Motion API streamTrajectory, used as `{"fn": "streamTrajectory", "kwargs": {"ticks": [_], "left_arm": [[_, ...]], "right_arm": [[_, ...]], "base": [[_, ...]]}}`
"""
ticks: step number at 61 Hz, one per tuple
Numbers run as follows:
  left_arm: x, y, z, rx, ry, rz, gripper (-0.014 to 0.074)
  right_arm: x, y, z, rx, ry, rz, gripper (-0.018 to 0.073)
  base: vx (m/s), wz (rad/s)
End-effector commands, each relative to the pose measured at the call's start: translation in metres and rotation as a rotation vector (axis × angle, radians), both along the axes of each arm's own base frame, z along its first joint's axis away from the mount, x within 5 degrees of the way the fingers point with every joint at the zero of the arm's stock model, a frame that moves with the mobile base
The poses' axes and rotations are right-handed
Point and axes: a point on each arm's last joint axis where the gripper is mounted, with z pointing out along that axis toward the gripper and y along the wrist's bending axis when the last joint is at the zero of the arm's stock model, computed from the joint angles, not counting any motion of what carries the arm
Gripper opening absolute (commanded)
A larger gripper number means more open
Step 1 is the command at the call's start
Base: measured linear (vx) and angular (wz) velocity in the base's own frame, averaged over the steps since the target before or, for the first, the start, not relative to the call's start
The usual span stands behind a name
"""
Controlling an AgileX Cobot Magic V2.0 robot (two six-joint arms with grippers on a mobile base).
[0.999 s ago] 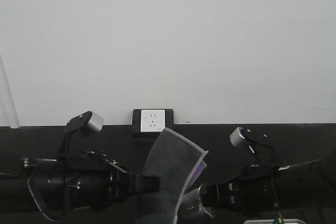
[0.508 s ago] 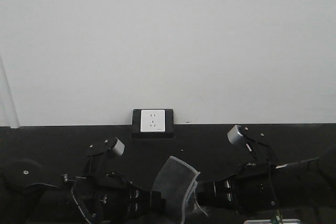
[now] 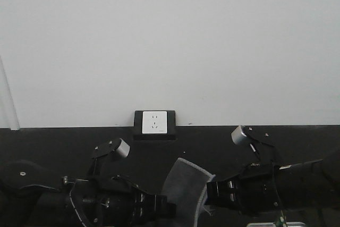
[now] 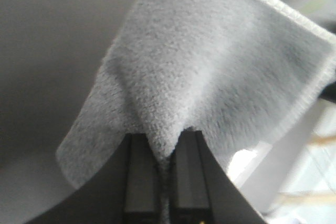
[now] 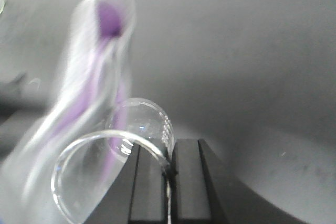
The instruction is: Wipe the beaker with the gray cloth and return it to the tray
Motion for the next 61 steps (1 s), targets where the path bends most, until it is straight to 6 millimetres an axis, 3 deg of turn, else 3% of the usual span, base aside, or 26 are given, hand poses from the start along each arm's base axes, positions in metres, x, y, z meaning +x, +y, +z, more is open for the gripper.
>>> {"fn": "streamTrajectory", "kwargs": {"ticks": [1,15,35,42,61], "left_arm": [[-0.012,-0.002,0.037,-0.104,-0.07,-0.012,0.0],[-0.008,-0.001,0.033,-0.09,-0.064,0.012,0.0],[0.018,-0.001,-0.003,0.033,-0.052,0.109,0.0],[0.025,0.01,-0.008,0.094,-0.064,0.153,0.0],[0.038,0.067,-0.015,0.335,-0.011,0.271,0.0]], "right_arm": [[0.002,0.0,0.023,0.043,-0.087,-0.032,-0.0011],[0.001,0.001,0.023,0.047,-0.078,-0.021,-0.0011],[0.0,0.001,0.022,0.044,-0.066,-0.007,-0.0011],[-0.001,-0.001,0.02,0.012,-0.047,-0.007,-0.0011],[-0.004,-0.022,0.011,-0.229,-0.003,-0.073,-0.0011]], "base": [[0.0,0.0],[0.0,0.0],[0.0,0.0],[0.0,0.0],[0.0,0.0]]}}
